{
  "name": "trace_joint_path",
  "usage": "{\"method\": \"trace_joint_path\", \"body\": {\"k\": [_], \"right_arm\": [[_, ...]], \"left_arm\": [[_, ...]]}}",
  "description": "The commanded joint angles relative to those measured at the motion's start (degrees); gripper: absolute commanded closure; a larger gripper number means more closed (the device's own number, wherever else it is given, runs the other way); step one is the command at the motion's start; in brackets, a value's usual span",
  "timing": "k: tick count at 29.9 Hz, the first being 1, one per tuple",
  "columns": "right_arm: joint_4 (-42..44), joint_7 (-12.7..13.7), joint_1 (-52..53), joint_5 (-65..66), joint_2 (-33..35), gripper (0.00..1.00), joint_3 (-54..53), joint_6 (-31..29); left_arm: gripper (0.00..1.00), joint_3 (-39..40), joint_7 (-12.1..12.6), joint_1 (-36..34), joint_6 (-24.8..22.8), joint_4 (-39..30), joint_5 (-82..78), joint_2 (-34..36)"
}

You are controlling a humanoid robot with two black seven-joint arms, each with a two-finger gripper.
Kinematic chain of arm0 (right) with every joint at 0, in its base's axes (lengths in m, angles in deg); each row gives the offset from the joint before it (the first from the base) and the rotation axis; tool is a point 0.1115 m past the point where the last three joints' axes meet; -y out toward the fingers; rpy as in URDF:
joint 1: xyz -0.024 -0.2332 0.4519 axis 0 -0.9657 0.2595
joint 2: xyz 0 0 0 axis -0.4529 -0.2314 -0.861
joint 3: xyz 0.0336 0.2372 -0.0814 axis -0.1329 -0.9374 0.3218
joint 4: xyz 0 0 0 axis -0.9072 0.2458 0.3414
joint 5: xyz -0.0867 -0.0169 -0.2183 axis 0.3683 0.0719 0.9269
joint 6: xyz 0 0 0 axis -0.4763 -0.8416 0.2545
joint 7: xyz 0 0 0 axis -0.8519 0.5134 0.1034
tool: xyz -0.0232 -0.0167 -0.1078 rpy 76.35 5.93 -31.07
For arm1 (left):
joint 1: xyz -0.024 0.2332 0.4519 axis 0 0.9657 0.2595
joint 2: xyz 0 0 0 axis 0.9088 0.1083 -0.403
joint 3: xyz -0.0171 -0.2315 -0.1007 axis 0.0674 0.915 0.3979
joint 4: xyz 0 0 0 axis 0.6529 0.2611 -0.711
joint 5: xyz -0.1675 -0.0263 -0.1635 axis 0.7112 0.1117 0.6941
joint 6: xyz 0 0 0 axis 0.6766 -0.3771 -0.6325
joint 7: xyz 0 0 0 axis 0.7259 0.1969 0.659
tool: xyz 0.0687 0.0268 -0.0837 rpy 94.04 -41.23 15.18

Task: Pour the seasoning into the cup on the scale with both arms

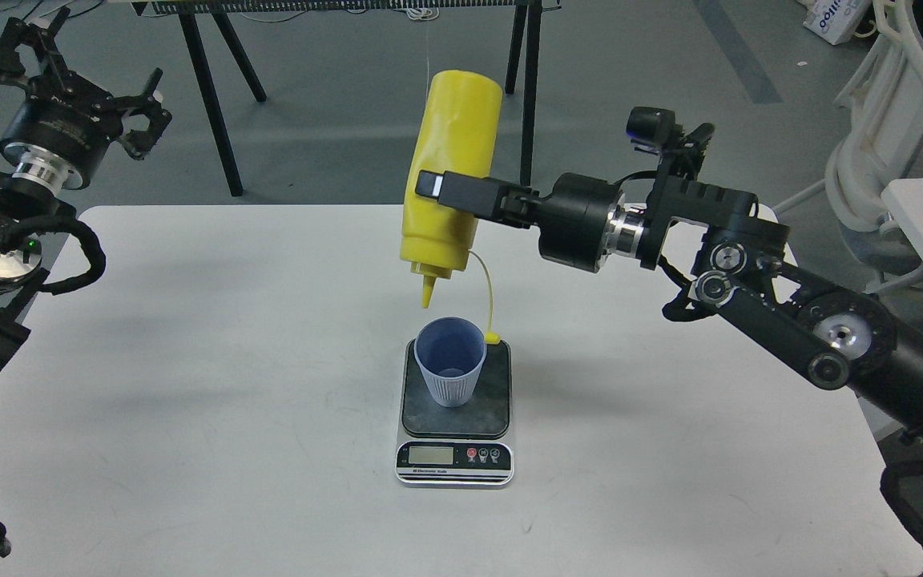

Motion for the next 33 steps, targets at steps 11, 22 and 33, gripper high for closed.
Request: {"method": "trace_joint_path", "body": {"k": [11,22,33], "right_arm": [[-0.94,-0.24,-2.06,31.7,-3.27,0.64,2.08,5.93],[-0.5,-0.24,-6.36,36.45,-3.18,0.64,3.83,13.93],[-0.59,-1.11,-6.72,37.43,-1.95,0.64,2.52,14.73]], "left_arm": [[0.0,0.76,-0.58,1.63,-0.03,-0.38,0.72,0.42],[0.0,0.76,-0.58,1.55,-0.03,-0.47,0.63,0.42],[0.0,0.94,-0.67,1.55,-0.03,-1.79,0.63,0.69]]}}
